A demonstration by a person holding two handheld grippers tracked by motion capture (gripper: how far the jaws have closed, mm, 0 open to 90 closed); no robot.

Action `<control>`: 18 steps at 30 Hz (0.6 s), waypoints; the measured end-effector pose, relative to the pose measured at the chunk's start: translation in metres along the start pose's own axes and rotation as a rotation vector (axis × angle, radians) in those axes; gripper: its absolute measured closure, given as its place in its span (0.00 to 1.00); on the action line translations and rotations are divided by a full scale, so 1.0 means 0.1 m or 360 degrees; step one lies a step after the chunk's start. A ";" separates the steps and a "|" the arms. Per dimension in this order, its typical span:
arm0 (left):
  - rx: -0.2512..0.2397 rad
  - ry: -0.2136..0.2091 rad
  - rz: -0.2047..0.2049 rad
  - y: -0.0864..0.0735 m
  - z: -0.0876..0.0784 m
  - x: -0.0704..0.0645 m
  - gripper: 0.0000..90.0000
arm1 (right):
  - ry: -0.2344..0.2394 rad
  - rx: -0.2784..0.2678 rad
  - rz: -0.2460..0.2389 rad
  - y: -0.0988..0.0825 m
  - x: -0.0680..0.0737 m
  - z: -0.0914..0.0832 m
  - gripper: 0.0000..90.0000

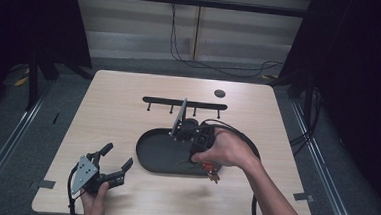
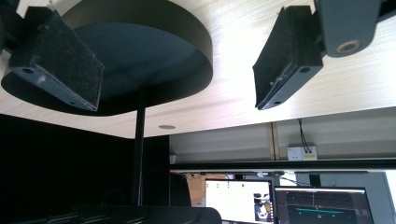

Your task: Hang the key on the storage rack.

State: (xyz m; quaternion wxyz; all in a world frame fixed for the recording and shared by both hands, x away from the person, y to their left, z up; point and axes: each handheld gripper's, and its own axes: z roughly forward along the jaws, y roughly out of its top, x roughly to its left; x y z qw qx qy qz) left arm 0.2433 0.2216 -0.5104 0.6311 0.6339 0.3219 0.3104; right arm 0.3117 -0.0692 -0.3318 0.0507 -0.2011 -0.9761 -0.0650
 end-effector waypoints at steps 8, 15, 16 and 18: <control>-0.0001 0.0001 0.0006 0.00 0.00 0.00 0.17 | 0.0019 -0.0045 -0.0033 0.06 -0.06 -0.17 0.95; 0.0002 0.0001 0.0008 0.00 0.00 0.00 0.17 | -0.0020 -0.0076 0.0061 0.04 -0.16 -0.33 0.95; 0.0002 0.0002 0.0007 0.00 0.00 0.00 0.17 | -0.0018 -0.0095 0.0073 0.04 -0.19 -0.38 0.95; 0.0002 0.0001 0.0008 0.00 0.00 0.00 0.17 | -0.0026 -0.0101 0.0087 0.04 -0.24 -0.44 0.95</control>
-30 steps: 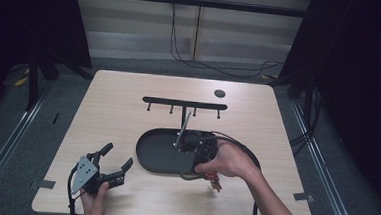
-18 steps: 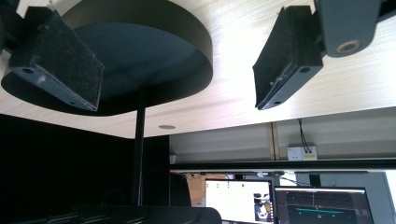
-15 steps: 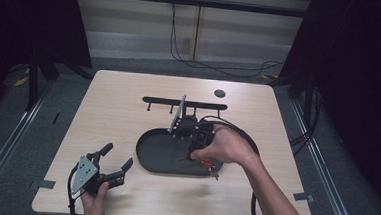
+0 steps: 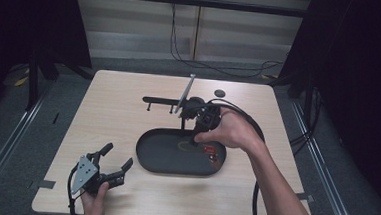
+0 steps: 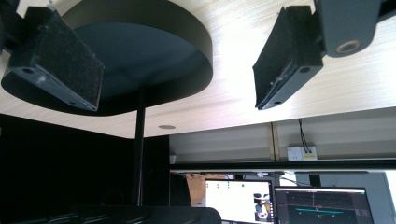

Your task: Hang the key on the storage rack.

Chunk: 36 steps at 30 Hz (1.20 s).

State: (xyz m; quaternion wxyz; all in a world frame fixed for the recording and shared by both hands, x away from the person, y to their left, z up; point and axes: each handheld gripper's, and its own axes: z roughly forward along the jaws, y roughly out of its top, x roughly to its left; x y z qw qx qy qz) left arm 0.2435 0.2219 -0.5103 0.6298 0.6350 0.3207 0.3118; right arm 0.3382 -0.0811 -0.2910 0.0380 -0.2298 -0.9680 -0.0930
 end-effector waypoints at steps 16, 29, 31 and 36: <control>0.0013 0.0001 0.0007 0.00 0.00 0.00 0.17 | 0.0016 -0.0060 -0.0005 0.18 -0.26 -0.17 0.95; -0.0006 0.0002 -0.0009 0.00 0.00 0.00 0.17 | -0.0033 -0.0094 0.0035 0.31 -0.53 -0.22 0.95; -0.0004 0.0001 -0.0008 0.00 0.00 0.00 0.17 | -0.0039 -0.0111 0.0043 0.31 -0.54 -0.24 0.95; -0.0006 0.0002 -0.0011 0.00 0.00 -0.01 0.17 | -0.0058 -0.0105 0.0062 0.36 -0.59 -0.26 0.95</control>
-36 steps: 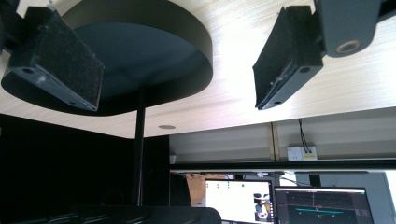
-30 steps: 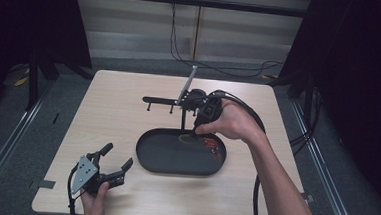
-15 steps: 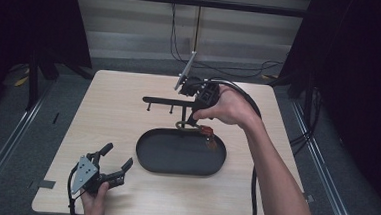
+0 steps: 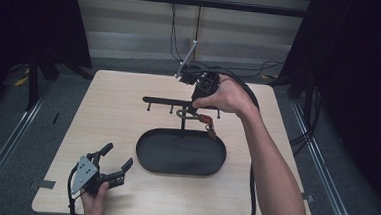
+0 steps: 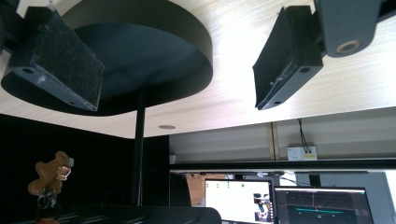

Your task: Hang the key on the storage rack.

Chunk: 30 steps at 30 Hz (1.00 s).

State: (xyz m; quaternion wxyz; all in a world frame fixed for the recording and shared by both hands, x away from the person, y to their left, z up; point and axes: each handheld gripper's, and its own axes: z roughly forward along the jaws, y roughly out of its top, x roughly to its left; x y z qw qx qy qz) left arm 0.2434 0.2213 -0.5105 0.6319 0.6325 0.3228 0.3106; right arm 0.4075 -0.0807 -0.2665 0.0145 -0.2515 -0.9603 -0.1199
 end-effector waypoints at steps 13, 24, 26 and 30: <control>-0.0002 0.0000 -0.0005 0.00 0.00 0.00 0.17 | -0.0100 0.0058 0.0084 -0.06 -0.13 0.10 0.95; 0.0002 0.0000 0.0001 0.00 0.00 0.00 0.17 | -0.0083 0.0042 0.0119 -0.09 -0.15 0.10 0.93; 0.0002 -0.0001 0.0000 0.00 0.00 0.00 0.17 | -0.0074 0.0039 0.0123 -0.09 -0.15 0.09 0.92; -0.0005 0.0001 -0.0006 0.00 0.00 0.00 0.17 | -0.0069 0.0024 0.0133 -0.08 -0.14 0.11 0.90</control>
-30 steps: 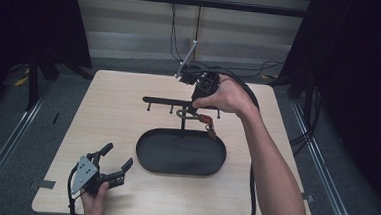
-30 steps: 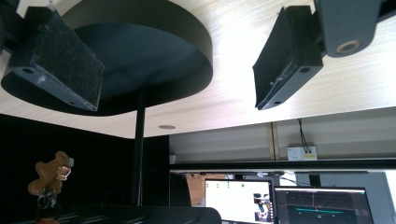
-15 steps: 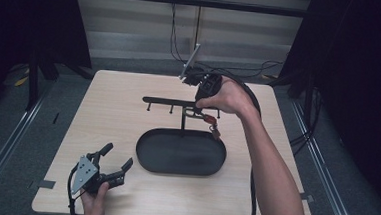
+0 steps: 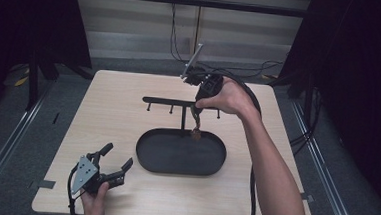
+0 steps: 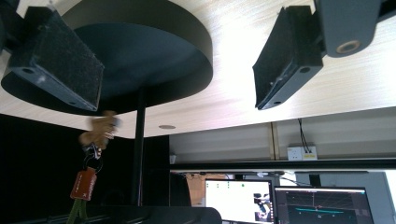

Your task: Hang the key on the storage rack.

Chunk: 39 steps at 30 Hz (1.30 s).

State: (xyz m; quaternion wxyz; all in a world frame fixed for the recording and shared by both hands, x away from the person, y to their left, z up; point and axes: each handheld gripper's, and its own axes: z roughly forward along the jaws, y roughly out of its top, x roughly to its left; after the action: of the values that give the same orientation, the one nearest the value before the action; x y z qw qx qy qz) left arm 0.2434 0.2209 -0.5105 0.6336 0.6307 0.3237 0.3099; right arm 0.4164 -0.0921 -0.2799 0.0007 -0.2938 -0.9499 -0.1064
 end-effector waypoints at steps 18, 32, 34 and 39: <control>0.0010 -0.0001 0.0012 0.00 0.00 0.00 0.17 | -0.0006 -0.0003 0.0042 -0.01 -0.07 0.00 0.87; 0.0008 0.0004 0.0012 0.00 0.00 0.00 0.17 | 0.0119 -0.0087 0.0016 -0.20 -0.02 -0.06 0.81; 0.0011 0.0002 0.0012 0.00 0.00 0.00 0.17 | 0.0139 -0.0105 0.0035 -0.24 -0.02 -0.04 0.79; 0.0011 0.0001 0.0014 0.00 0.00 0.01 0.17 | 0.0145 -0.0158 0.0042 -0.34 0.01 -0.02 0.77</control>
State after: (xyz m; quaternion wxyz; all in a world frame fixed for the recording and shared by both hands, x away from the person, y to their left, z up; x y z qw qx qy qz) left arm 0.2434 0.2216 -0.5104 0.6298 0.6343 0.3221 0.3119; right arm 0.3966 -0.1199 -0.2850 0.0307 -0.3010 -0.9384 -0.1667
